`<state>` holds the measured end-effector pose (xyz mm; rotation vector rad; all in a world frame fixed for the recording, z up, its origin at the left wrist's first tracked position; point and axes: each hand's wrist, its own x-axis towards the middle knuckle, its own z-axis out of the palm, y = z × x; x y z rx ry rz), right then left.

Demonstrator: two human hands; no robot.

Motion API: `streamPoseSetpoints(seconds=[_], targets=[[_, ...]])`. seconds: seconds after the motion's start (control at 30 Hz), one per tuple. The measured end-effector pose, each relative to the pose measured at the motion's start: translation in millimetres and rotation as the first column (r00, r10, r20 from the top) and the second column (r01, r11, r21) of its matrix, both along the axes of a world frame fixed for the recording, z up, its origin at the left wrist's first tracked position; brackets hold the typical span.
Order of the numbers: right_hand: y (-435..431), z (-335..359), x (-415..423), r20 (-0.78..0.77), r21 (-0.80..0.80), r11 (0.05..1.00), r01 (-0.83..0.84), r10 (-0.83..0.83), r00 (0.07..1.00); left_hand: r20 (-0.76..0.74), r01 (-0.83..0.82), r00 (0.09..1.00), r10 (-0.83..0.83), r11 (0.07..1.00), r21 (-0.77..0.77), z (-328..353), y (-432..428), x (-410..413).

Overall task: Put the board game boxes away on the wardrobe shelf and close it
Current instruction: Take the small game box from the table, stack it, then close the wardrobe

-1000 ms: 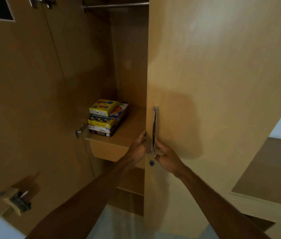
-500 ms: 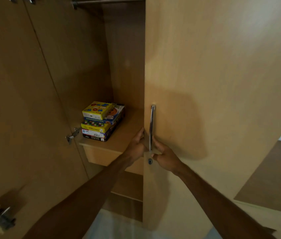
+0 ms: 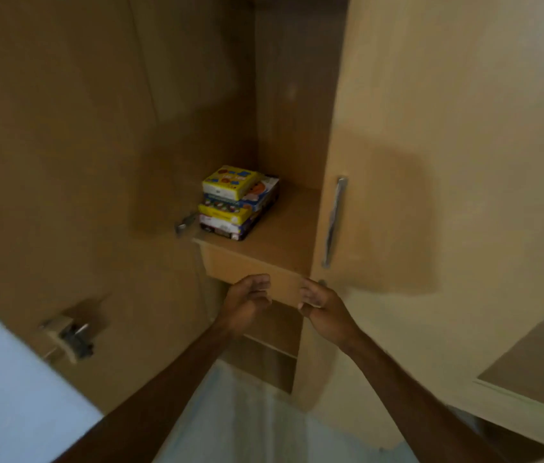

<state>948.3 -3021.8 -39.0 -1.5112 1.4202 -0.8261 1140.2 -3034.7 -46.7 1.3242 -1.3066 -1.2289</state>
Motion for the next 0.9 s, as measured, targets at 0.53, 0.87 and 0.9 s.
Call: streamPoseSetpoints(seconds=[0.53, 0.87, 0.9], targets=[[57.6, 16.1, 300.5, 0.12, -0.003, 0.855, -0.518, 0.515, 0.849, 0.172, -0.66, 0.728, 0.664, 0.746, -0.086, 46.2, 176.7, 282.8], [27.3, 72.7, 360.7, 0.053, -0.15, 0.834, -0.531, 0.543, 0.838, 0.074, -0.618, 0.751, 0.656, 0.739, -0.268, 106.0, 122.8, 316.3], [26.0, 72.8, 360.1, 0.051, -0.149, 0.836, -0.528, 0.54, 0.84, 0.067, -0.625, 0.746, 0.662, 0.731, -0.274, 105.5, 123.7, 313.4]])
